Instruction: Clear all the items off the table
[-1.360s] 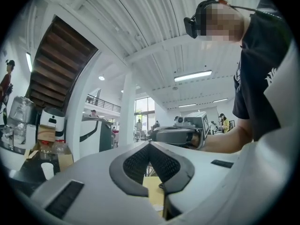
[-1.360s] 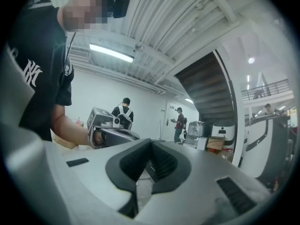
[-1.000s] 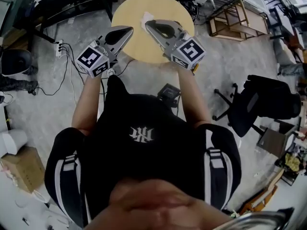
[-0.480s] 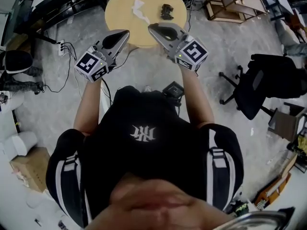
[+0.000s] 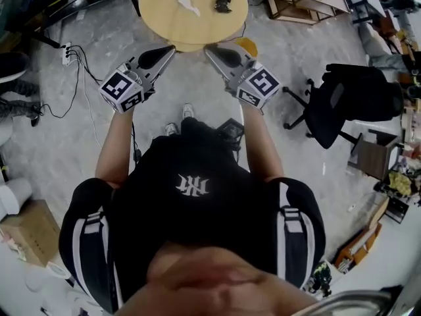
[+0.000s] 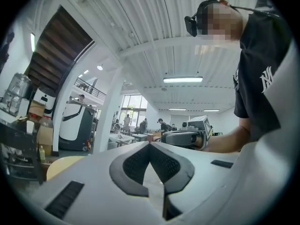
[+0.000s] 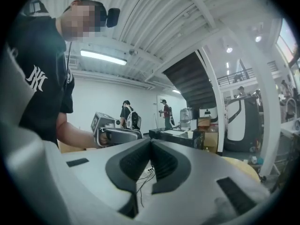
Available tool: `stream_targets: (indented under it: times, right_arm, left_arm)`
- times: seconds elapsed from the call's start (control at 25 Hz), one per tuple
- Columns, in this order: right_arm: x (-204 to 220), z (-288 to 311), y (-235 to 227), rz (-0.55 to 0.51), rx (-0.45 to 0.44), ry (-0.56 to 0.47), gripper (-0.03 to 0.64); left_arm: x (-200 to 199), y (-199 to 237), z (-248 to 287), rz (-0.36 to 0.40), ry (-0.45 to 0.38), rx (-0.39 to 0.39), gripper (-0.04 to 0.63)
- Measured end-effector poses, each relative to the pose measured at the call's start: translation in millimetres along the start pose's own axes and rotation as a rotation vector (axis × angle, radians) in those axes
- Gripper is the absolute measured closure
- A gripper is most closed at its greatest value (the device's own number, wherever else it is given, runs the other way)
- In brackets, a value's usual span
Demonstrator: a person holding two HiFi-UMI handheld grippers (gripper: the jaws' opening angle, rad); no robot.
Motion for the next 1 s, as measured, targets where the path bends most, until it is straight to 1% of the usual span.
stream_targets:
  times: [0.12, 0.2, 0.32, 0.48, 0.56, 0.68, 0.76, 0.92, 1.0]
  right_arm:
    - [9, -2, 25, -0.005, -0.027, 0.003, 0.613]
    - [14, -6, 33, -0.010, -0.035, 0.015, 0.612]
    - [16, -15, 29, -0.003, -0.030, 0.017, 0.612]
    - [9, -18, 21, -0.011, -0.055, -0.013, 0.612]
    - [4, -23, 19, -0.024, -0.067, -0.019, 0.612]
    - [3, -38, 14, -0.032, -0.059, -0.035, 0.612]
    - [10, -52, 11, -0.007, -0.038, -0.043, 0.612]
    - [16, -76, -2, 0.111, 0.001, -0.087, 0.612]
    - [14, -88, -9, 0.121, 0.010, -0.087, 0.612]
  left_arm:
    - [19, -12, -14, -0.045, 0.003, -0.002, 0.583]
    - [29, -22, -19, -0.064, 0.012, -0.007, 0.583]
    - [34, -38, -17, -0.075, 0.028, 0.022, 0.583]
    - [35, -55, -11, -0.050, 0.072, 0.074, 0.583]
    - [34, -60, -7, -0.049, 0.062, 0.074, 0.583]
    - [34, -62, 8, -0.100, 0.040, 0.088, 0.583]
    - [33, -68, 19, -0.102, 0.053, 0.114, 0.583]
    - [37, -69, 36, -0.056, 0.132, 0.130, 0.583]
    - [41, -71, 44, -0.053, 0.141, 0.126, 0.583]
Point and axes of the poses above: the fingertips, and each gripper's own axes: z forward along the fingers, y to its left, x out of its underside, the point moved 7 cm from there along -z, backward along the fingers, and after that the axes turned 1 degree about -y, right-handed, at the moved point
